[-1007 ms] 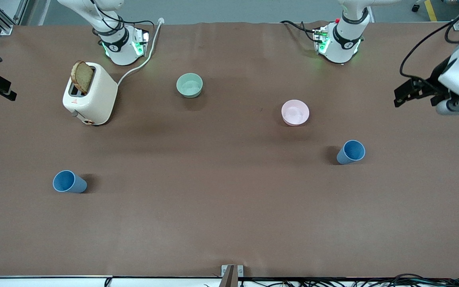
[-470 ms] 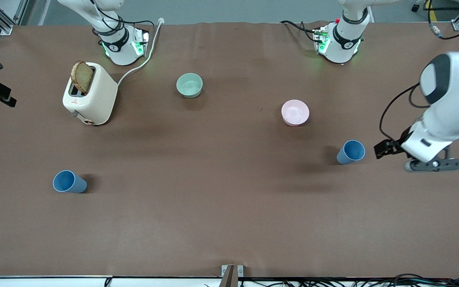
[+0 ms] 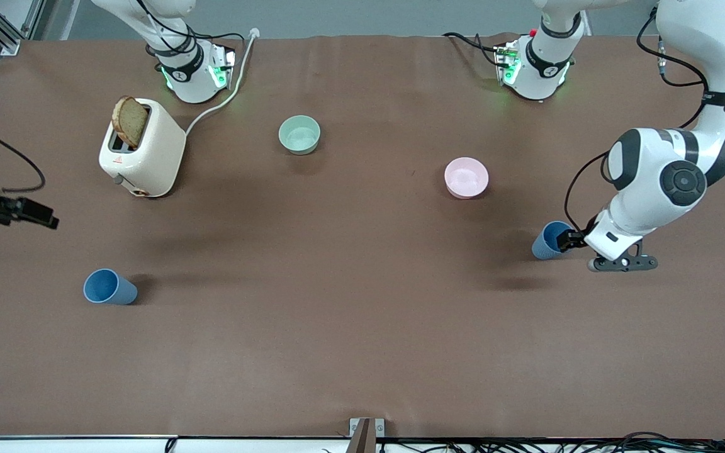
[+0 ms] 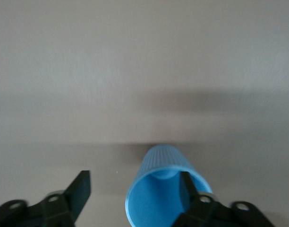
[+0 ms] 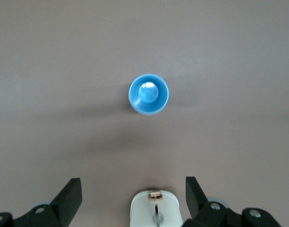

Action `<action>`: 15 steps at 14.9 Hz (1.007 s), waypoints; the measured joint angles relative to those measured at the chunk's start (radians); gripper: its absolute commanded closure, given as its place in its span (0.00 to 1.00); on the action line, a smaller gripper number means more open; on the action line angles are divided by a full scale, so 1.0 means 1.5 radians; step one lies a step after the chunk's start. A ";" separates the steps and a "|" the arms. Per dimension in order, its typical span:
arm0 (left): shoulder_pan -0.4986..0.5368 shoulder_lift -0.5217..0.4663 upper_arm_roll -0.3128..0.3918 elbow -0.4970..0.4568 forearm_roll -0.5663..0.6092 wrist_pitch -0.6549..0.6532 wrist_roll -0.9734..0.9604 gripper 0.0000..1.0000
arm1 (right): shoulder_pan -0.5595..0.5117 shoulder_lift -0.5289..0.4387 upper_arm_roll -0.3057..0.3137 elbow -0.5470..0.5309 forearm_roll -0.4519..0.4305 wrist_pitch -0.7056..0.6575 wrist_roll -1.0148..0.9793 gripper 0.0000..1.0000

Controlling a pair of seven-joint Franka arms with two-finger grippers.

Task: Stack blue cups with both arms
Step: 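Grasp the blue cup with the left gripper while the right gripper reaches the other cup, then carry the cup to mid-table with the left gripper while the right gripper grasps its cup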

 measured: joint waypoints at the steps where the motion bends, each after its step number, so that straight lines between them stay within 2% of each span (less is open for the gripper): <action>1: 0.000 -0.001 0.000 -0.009 0.000 0.000 0.000 0.32 | -0.003 0.022 0.000 -0.007 0.000 0.028 -0.004 0.03; 4: 0.001 -0.002 0.000 -0.030 0.000 0.000 0.000 0.60 | -0.020 0.095 -0.001 -0.013 0.000 0.109 -0.038 0.03; 6: 0.001 -0.001 0.000 -0.038 0.000 0.000 0.000 0.88 | -0.036 0.141 -0.002 -0.014 0.000 0.157 -0.056 0.03; 7: 0.001 -0.001 0.000 -0.040 0.000 0.000 0.000 0.97 | -0.042 0.163 -0.002 -0.014 0.000 0.182 -0.061 0.04; 11: 0.001 0.003 -0.002 -0.037 0.000 0.002 0.000 1.00 | -0.048 0.220 -0.002 -0.013 0.000 0.233 -0.076 0.07; 15: -0.006 0.004 -0.024 0.009 0.000 -0.003 -0.009 1.00 | -0.056 0.251 -0.002 -0.013 0.001 0.264 -0.087 0.14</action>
